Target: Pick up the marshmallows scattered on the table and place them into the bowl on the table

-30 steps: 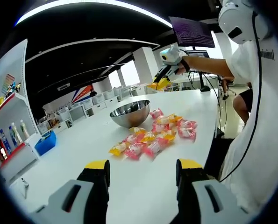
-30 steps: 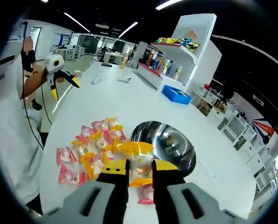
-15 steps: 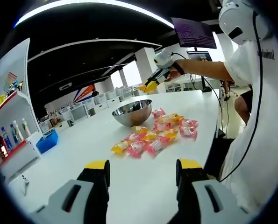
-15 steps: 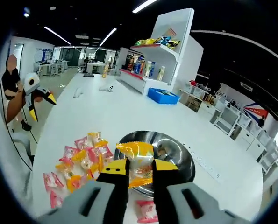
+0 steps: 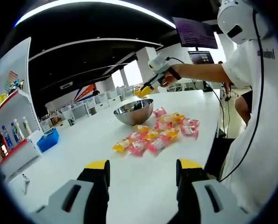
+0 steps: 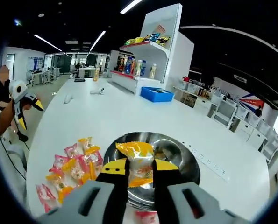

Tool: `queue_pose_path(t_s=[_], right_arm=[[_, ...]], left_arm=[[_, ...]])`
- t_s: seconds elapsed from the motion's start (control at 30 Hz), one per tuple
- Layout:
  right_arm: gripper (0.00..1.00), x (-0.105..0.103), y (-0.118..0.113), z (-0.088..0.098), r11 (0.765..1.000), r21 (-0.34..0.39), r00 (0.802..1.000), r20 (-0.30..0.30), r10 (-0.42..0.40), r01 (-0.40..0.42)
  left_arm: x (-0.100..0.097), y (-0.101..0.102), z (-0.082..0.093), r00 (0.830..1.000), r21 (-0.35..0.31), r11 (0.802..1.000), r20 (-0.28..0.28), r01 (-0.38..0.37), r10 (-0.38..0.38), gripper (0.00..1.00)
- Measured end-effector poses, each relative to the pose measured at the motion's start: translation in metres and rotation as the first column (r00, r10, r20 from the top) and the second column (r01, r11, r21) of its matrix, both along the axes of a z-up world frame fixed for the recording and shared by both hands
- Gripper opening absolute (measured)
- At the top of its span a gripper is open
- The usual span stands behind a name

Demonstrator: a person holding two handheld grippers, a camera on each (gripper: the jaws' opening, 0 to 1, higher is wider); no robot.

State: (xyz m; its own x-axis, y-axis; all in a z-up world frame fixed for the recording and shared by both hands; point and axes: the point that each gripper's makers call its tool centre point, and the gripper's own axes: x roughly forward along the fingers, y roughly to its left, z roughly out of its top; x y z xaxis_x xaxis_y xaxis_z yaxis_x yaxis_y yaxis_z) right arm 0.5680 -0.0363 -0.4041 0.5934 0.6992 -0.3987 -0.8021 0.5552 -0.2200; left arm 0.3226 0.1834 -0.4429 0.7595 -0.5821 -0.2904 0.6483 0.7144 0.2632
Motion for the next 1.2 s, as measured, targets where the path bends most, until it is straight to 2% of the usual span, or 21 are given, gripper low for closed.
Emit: queue_pose_path(t_s=[0.23,0.57,0.93,1.03,1.2], right_arm=[[0.3,-0.001,0.003,-0.003,1.0,0.016,1.0,-0.016,-0.009,0.009],[0.3,-0.013,-0.003,0.0,1.0,0.022,1.0,-0.008,-0.001,0.002],[0.3,-0.022,-0.011,0.016,0.999,0.041,1.0,0.022,-0.009,0.008],[0.3,-0.019,-0.017,0.027,0.998,0.068,0.999,0.036,-0.014,0.012],[0.3,-0.021,-0.024,0.032,0.997,0.08,0.999,0.048,-0.021,0.017]], left_arm=[[0.001,0.0,-0.004,1.0,0.003,1.0,-0.009,-0.005,0.005,0.57],[0.002,0.001,-0.003,1.0,0.003,1.0,-0.007,-0.006,0.006,0.57],[0.004,0.0,-0.002,1.0,-0.001,1.0,-0.002,-0.006,0.006,0.57],[0.004,0.0,-0.002,1.0,-0.001,1.0,-0.003,-0.007,0.007,0.57],[0.005,-0.001,0.0,1.0,-0.004,1.0,0.002,-0.003,0.003,0.57]])
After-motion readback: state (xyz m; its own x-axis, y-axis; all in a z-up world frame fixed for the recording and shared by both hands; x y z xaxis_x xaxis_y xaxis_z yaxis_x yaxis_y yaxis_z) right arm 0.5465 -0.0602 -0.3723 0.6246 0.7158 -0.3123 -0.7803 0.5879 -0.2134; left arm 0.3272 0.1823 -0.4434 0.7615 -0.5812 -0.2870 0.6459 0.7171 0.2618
